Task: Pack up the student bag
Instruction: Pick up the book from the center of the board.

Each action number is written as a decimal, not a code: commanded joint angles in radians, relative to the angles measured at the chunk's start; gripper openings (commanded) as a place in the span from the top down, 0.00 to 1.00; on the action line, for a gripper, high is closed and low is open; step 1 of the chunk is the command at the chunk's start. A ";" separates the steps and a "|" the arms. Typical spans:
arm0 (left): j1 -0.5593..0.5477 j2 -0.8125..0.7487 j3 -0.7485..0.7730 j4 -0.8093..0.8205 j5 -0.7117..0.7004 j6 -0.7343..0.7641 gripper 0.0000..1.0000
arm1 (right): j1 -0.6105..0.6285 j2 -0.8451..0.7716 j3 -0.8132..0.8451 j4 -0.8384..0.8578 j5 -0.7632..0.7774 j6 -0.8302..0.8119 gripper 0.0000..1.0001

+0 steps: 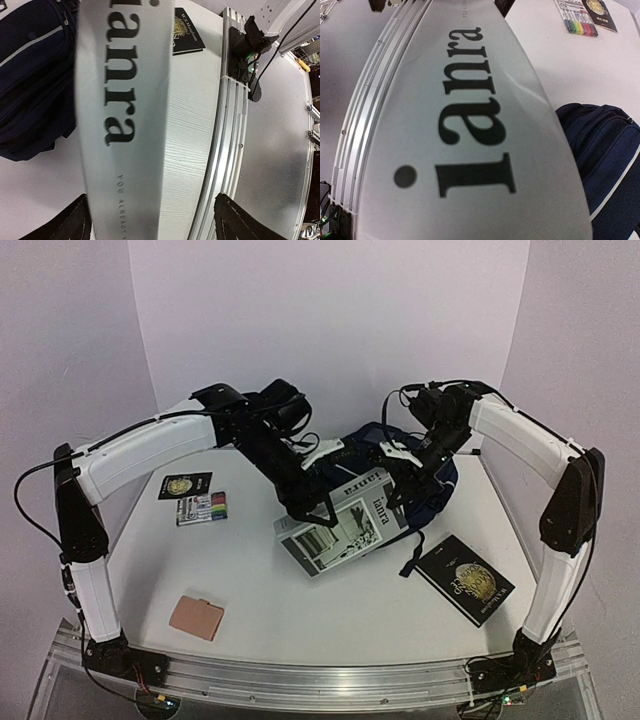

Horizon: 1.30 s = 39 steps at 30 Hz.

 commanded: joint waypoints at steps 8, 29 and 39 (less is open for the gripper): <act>-0.064 0.059 0.079 -0.053 -0.107 0.086 0.29 | 0.013 -0.008 0.038 -0.054 -0.047 -0.003 0.84; -0.098 0.037 -0.003 -0.008 -0.202 0.121 0.64 | 0.013 -0.003 0.062 -0.055 -0.070 0.039 0.76; 0.113 -0.173 -0.283 0.362 -0.039 -0.311 0.85 | -0.159 0.284 0.568 0.019 -0.197 0.546 0.27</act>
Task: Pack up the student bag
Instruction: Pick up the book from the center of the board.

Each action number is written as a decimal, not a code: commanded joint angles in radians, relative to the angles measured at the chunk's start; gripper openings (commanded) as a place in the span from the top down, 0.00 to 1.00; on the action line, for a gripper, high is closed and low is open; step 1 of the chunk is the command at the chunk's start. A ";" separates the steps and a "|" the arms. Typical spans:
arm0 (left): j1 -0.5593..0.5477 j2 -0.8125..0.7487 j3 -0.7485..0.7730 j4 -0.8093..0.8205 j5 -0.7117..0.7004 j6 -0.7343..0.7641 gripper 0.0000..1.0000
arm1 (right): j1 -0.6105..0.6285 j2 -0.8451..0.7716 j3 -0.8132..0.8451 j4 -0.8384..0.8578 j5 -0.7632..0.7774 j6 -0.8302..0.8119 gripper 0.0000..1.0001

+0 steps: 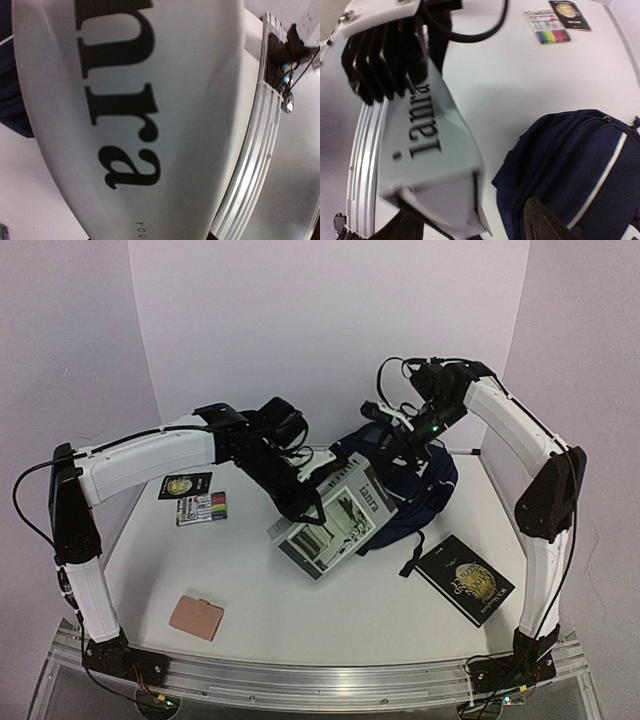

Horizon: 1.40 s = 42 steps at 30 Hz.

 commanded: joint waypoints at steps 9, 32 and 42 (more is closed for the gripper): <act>0.319 -0.373 -0.462 0.670 -0.003 -0.732 0.88 | -0.026 -0.043 -0.157 0.563 0.277 0.544 0.19; 0.378 -0.584 -0.743 0.753 -0.391 -1.085 0.92 | 0.220 0.064 -0.387 0.713 0.603 0.486 0.51; 0.379 -0.587 -0.743 0.735 -0.379 -1.092 0.93 | 0.223 0.141 -0.386 0.742 0.675 0.514 0.51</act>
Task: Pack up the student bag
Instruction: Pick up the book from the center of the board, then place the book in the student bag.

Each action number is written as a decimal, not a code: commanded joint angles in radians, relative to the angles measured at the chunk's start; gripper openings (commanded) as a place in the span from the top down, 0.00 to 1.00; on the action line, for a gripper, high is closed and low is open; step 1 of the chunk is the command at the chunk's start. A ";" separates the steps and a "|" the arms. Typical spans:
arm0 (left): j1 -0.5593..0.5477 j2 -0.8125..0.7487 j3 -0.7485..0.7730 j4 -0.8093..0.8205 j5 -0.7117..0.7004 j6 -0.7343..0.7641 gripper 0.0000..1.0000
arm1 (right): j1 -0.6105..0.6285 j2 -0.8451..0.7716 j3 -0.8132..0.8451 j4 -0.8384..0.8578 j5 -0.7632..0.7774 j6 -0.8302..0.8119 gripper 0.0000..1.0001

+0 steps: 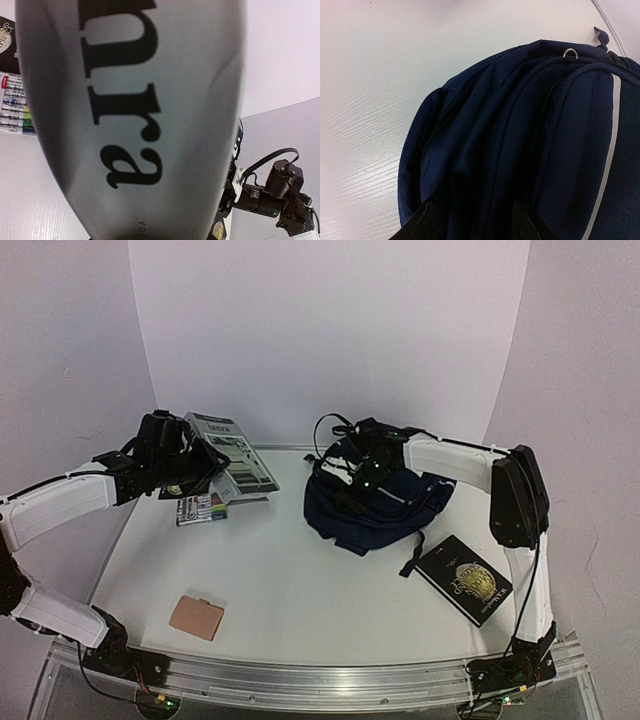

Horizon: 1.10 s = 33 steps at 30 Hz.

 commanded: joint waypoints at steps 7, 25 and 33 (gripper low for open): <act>0.000 -0.056 -0.005 0.035 -0.017 -0.007 0.93 | 0.004 0.039 0.050 -0.011 -0.011 0.011 0.35; 0.000 -0.087 -0.045 0.037 -0.019 -0.024 0.94 | -0.030 0.105 0.178 -0.087 0.020 0.065 1.00; 0.000 -0.101 -0.095 0.092 0.045 -0.042 0.97 | -0.038 0.027 0.295 -0.087 -0.043 0.144 1.00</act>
